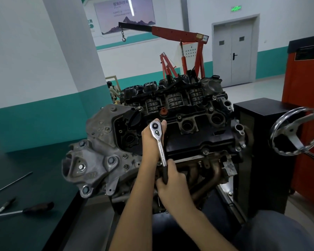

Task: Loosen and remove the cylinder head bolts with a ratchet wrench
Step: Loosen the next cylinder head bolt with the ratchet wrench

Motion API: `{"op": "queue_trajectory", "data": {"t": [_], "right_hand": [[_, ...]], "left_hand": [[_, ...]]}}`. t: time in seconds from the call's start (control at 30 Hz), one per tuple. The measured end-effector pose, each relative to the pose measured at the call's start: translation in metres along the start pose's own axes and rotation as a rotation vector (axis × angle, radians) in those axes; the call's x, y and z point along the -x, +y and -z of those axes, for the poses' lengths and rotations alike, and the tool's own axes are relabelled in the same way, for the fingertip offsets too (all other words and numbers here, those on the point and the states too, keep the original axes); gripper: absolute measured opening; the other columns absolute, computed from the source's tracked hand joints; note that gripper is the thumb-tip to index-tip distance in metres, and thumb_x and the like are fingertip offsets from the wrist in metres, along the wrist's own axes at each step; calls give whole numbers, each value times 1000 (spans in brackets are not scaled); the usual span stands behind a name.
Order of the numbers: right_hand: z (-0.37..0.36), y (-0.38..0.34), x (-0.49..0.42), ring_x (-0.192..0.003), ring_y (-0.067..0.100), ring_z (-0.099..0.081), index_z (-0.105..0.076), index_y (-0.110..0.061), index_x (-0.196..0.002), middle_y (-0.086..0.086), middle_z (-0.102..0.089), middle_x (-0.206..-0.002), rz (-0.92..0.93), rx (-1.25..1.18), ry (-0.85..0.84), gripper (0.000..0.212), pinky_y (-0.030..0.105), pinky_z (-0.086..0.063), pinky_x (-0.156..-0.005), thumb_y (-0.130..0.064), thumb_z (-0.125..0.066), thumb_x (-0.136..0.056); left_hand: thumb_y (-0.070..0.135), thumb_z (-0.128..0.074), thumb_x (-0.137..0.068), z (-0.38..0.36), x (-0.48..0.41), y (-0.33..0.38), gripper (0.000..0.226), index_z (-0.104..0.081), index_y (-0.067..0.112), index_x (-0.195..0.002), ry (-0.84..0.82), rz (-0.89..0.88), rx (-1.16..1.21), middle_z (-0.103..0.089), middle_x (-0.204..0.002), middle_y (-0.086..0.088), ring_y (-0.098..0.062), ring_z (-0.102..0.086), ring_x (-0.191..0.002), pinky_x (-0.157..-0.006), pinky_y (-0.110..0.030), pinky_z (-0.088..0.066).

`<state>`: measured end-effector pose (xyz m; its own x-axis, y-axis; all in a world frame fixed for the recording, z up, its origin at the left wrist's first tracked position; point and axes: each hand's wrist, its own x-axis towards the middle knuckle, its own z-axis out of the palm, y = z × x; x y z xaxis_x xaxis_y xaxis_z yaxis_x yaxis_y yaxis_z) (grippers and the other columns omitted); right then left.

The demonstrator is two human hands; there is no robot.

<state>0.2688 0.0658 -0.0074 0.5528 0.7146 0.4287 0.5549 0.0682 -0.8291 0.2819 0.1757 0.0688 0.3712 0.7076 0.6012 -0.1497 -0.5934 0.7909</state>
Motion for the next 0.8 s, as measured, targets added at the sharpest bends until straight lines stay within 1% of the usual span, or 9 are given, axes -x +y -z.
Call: {"op": "queue_trajectory", "data": {"t": [0.07,0.2,0.3,0.4,0.47,0.57,0.67,0.73,0.8], "right_hand": [[6,1,-3,-63,17,-59,-43,-21,-105,2,-55,-72,-11,5,-39,27,26,-50,-58,-8,-53,-83],[82,17,-34,-56,10,-45,-48,-17,-118,1,-45,-71,115,366,-213,37,12,-32,-50,-10,-56,-82],[144,2,-78,-54,7,-48,-48,-23,-117,-6,-46,-70,261,752,-296,33,17,-34,-47,-16,-58,-86],[156,-17,-102,-68,21,-56,-44,-26,-111,-6,-45,-71,424,998,-300,26,28,-39,-57,-21,-55,-88],[144,-13,-90,-74,26,-60,-41,-30,-101,-3,-48,-75,398,951,-244,23,30,-41,-61,-22,-56,-86],[104,5,-42,-63,23,-57,-30,-33,-86,0,-51,-69,203,554,-178,31,28,-40,-53,-18,-57,-82],[43,4,-9,-61,19,-56,-41,-24,-100,1,-53,-68,38,230,-72,26,32,-48,-56,-11,-56,-83],[8,-3,-1,-68,21,-61,-42,-16,-111,5,-58,-75,4,110,-27,29,37,-54,-64,-9,-53,-85],[-1,-6,-1,-68,21,-61,-42,-14,-115,7,-58,-78,-17,39,-48,32,35,-54,-63,-7,-51,-85]], "left_hand": [[15,-57,-96,1,-2,-2,43,-30,16,-64,-8,24,2,-29,-67,-9,-20,-33,-69,-65,-32,-29],[16,-59,-94,4,-3,-3,45,-32,20,-58,-80,16,41,-34,-61,-1,-16,-34,-64,-62,-30,-29],[13,-57,-93,6,-4,-1,45,-43,28,-54,-143,-22,20,-42,-55,14,-5,-42,-63,-63,-22,-36],[6,-56,-94,10,-4,-5,43,-43,24,-56,-101,-5,87,-42,-57,14,-5,-44,-65,-65,-19,-40],[11,-57,-95,12,0,-6,39,-36,15,-62,-73,4,131,-35,-61,6,-9,-37,-64,-61,-21,-35],[13,-59,-96,6,4,-5,39,-35,15,-65,-42,9,145,-32,-61,5,-10,-32,-62,-58,-23,-30],[13,-60,-95,-1,4,1,40,-31,16,-67,29,56,118,-25,-63,3,-11,-25,-63,-58,-27,-26],[19,-59,-95,1,3,1,39,-32,15,-68,31,68,37,-26,-65,-2,-15,-26,-65,-59,-30,-26],[22,-59,-95,4,1,1,40,-31,15,-66,8,62,-7,-28,-64,-2,-14,-27,-63,-58,-29,-27]]}}
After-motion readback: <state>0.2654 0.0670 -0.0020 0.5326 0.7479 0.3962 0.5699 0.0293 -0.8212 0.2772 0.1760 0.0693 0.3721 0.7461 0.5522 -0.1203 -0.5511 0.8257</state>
